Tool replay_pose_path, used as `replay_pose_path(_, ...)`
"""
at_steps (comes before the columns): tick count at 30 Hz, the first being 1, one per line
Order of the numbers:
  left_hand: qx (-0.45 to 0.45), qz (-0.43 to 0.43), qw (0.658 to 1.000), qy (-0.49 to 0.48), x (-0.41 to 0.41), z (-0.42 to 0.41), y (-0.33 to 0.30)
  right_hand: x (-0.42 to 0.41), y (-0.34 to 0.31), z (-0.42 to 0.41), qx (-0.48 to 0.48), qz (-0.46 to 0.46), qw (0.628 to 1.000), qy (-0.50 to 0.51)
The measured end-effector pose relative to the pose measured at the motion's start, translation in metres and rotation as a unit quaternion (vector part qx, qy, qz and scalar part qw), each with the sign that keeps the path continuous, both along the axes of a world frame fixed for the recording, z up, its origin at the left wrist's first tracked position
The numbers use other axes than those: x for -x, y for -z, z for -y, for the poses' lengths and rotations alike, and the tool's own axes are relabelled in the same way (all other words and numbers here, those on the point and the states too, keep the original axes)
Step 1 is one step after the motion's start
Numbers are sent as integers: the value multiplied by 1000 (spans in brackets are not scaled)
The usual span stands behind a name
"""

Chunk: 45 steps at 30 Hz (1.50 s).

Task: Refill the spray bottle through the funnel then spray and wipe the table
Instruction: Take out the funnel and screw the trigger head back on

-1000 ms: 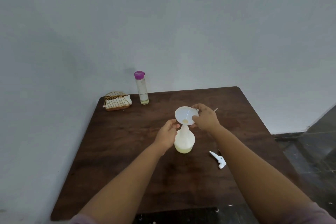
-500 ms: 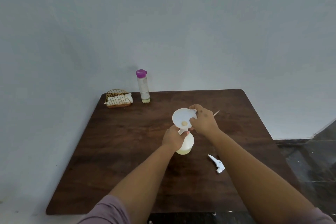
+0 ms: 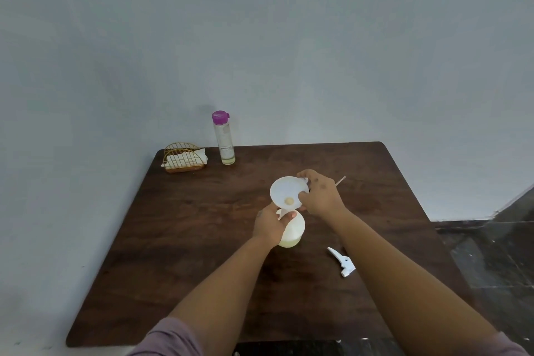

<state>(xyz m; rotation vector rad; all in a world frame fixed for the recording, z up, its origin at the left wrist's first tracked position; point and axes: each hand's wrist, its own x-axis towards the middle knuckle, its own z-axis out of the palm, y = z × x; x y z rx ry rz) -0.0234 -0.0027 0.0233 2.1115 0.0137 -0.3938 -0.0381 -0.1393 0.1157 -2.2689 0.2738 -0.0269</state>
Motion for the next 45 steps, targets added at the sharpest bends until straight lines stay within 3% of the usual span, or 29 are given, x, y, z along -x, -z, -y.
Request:
replay_pose_path(21,-25,7,999,25,-2,1,-10,-4,-5,3,-13,17,1000,22)
replay_pose_path(30,-38,-8,997,73,-3,-5,-34,-6,-14,28,-168,-46,980,97)
replay_pose_path(32,-4,-38,998,59,-5,-8,-46,-8,-17,30,-211,-50,971,101)
replay_pose_path(35,106,-86,989,-60,-9,-10,-73,-15,-23,28,-282,-36,952,114)
replay_pose_path(39,274,-160,928,-196,-20,-14,-108,-32,-27,15,-310,-25,943,117)
replay_pose_path(42,318,-157,922,-157,-35,-16,-123,-50,-25,3,-274,-27,956,96)
replay_pose_path(45,292,-136,938,-124,-58,-17,-122,-71,-23,-9,-264,-14,960,98)
